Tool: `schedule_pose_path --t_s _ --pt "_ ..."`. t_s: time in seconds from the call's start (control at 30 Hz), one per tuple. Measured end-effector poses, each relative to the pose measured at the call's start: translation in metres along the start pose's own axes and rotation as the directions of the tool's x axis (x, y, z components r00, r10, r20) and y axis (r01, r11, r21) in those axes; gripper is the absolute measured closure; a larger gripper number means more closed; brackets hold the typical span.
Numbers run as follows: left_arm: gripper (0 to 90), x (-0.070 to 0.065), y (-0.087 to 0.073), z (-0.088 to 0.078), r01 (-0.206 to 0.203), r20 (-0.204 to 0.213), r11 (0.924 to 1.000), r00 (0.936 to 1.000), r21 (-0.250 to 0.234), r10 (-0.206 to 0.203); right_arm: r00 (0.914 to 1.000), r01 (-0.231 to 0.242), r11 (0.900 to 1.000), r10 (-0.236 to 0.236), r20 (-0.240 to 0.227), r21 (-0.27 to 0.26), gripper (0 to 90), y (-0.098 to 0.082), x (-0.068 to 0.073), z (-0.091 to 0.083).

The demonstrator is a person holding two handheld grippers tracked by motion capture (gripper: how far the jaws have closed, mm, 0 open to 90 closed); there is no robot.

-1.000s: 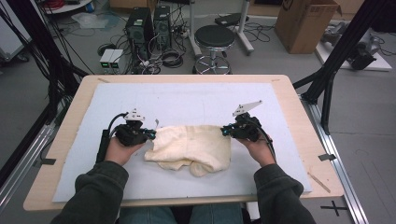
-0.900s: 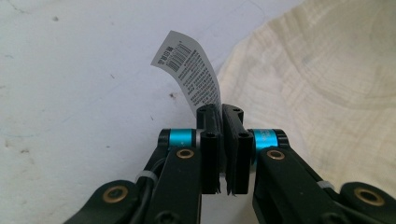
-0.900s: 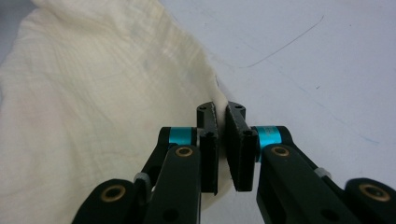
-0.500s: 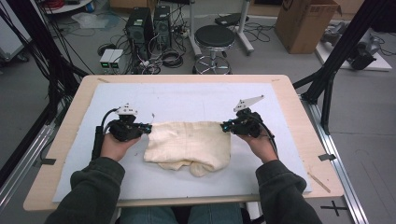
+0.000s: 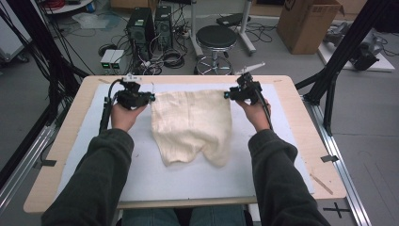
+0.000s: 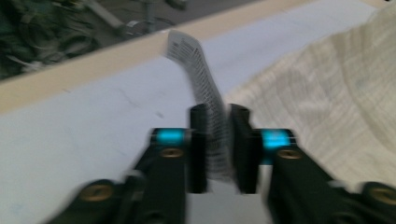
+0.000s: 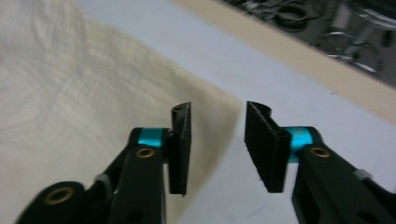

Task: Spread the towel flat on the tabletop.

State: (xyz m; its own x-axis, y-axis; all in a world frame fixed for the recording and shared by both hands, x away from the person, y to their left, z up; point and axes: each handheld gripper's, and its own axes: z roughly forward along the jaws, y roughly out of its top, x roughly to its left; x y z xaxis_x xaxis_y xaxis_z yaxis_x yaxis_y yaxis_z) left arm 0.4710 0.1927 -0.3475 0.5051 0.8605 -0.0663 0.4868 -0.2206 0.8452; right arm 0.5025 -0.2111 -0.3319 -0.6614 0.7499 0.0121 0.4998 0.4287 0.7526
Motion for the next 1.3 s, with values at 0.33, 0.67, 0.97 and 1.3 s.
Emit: schedule_pose_path --t_s 0.33,0.67,0.97,1.3 --pt "60.5 -0.01 -0.036 -0.014 -0.027 0.089 0.9996 0.9957 0.011 0.026 0.9946 0.042 0.998 -0.038 -0.097 0.039 56.9 -0.041 0.016 0.003" --pt "51.7 -0.041 -0.067 -0.03 -0.087 0.176 0.9962 0.9807 0.004 0.085 0.9823 0.045 0.999 -0.041 -0.183 0.014 40.3 -0.074 0.034 -0.012" --pt "46.6 -0.07 -0.09 -0.044 -0.138 0.249 0.9904 0.9591 -0.005 0.135 0.9764 0.084 0.995 -0.074 -0.203 0.044 32.0 -0.088 0.05 -0.022" --pt "41.8 -0.082 -0.105 -0.053 -0.156 0.253 0.9878 0.9557 0.001 0.151 0.9804 0.098 0.995 -0.097 -0.172 0.0 32.8 -0.109 0.062 -0.029"
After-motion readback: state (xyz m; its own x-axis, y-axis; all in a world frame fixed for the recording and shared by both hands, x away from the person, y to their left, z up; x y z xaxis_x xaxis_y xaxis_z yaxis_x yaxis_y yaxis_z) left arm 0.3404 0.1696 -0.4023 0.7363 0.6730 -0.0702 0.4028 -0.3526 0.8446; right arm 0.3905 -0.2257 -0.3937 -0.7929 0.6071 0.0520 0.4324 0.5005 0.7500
